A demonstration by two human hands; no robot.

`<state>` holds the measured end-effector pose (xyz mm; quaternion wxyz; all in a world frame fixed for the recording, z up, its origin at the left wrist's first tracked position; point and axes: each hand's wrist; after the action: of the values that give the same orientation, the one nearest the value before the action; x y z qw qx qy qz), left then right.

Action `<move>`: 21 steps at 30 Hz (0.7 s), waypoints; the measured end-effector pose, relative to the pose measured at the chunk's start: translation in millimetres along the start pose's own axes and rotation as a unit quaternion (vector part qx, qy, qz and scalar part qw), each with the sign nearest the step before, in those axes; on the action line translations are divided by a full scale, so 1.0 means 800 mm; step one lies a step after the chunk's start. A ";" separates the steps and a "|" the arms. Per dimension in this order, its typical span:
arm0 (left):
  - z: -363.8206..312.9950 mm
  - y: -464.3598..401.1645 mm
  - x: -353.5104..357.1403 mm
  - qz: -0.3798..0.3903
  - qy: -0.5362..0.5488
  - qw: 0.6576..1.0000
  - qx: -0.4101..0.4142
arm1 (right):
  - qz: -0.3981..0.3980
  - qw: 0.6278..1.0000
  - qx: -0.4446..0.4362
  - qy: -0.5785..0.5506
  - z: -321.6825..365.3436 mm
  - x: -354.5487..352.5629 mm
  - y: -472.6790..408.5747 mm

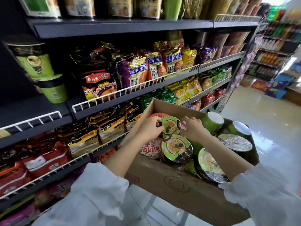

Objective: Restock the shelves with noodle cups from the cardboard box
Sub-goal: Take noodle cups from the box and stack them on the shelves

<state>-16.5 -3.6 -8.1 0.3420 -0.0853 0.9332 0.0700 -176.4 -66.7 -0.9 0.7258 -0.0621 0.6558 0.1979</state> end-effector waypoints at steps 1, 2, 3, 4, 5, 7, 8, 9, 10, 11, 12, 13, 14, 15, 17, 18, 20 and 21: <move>-0.007 -0.011 0.016 0.007 -0.011 1.000 -0.007 | 0.014 1.000 0.001 0.005 -0.014 0.000 -0.006; -0.015 -0.021 0.031 0.015 -0.024 1.000 -0.014 | 0.027 1.000 -0.007 0.005 -0.027 0.000 -0.011; -0.023 -0.031 0.045 0.021 -0.035 0.999 -0.023 | 0.040 0.999 -0.024 0.005 -0.039 0.000 -0.016; -0.030 -0.040 0.059 0.022 -0.047 0.998 -0.035 | 0.052 0.998 -0.044 0.011 -0.048 0.000 -0.021; -0.035 -0.050 0.071 0.020 -0.062 0.997 -0.050 | 0.065 0.996 -0.060 0.018 -0.056 0.001 -0.025; -0.036 -0.066 0.089 0.007 -0.096 0.991 -0.092 | 0.102 0.992 -0.072 0.027 -0.069 0.005 -0.035; -0.033 -0.072 0.095 0.003 -0.100 0.988 -0.118 | 0.122 0.989 -0.072 0.036 -0.075 0.008 -0.039; -0.028 -0.076 0.098 0.000 -0.094 0.985 -0.145 | 0.138 0.987 -0.070 0.044 -0.080 0.012 -0.044; -0.022 -0.080 0.101 -0.003 -0.082 0.982 -0.167 | 0.145 0.986 -0.074 0.046 -0.085 0.016 -0.049; -0.017 -0.082 0.101 -0.011 -0.070 0.981 -0.183 | 0.145 0.985 -0.080 0.039 -0.088 0.017 -0.053; -0.014 -0.084 0.101 -0.025 -0.060 0.979 -0.193 | 0.134 0.987 -0.091 0.025 -0.090 0.016 -0.058; -0.011 -0.087 0.102 -0.040 -0.051 0.978 -0.199 | 0.114 0.988 -0.104 0.009 -0.091 0.013 -0.060; -0.012 -0.087 0.102 -0.058 -0.046 0.977 -0.199 | 0.096 0.989 -0.111 -0.005 -0.091 0.009 -0.063; -0.014 -0.089 0.101 -0.077 -0.042 0.977 -0.193 | 0.081 0.990 -0.115 -0.019 -0.092 0.005 -0.066; -0.024 -0.089 0.096 -0.121 -0.056 0.976 -0.169 | 0.060 0.992 -0.100 -0.058 -0.091 -0.003 -0.071; -0.032 -0.087 0.092 -0.143 -0.072 0.975 -0.151 | 0.044 0.992 -0.089 -0.082 -0.090 -0.007 -0.073; -0.049 -0.080 0.077 -0.191 -0.115 0.968 -0.111 | 0.001 0.988 -0.073 -0.137 -0.085 -0.017 -0.076; -0.058 -0.076 0.067 -0.214 -0.134 0.963 -0.095 | -0.018 0.984 -0.068 -0.161 -0.080 -0.023 -0.077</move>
<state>-73.3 -77.5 -12.0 0.4615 -0.3051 0.8277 0.0939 -213.9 -148.8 -2.1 0.8198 -0.0904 0.5139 0.2359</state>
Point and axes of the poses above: each hand's wrist, its own y-axis away from the middle knuckle, its own x-axis out of the palm, z = x × y, and after that the axes turned 7 degrees about y, right-handed
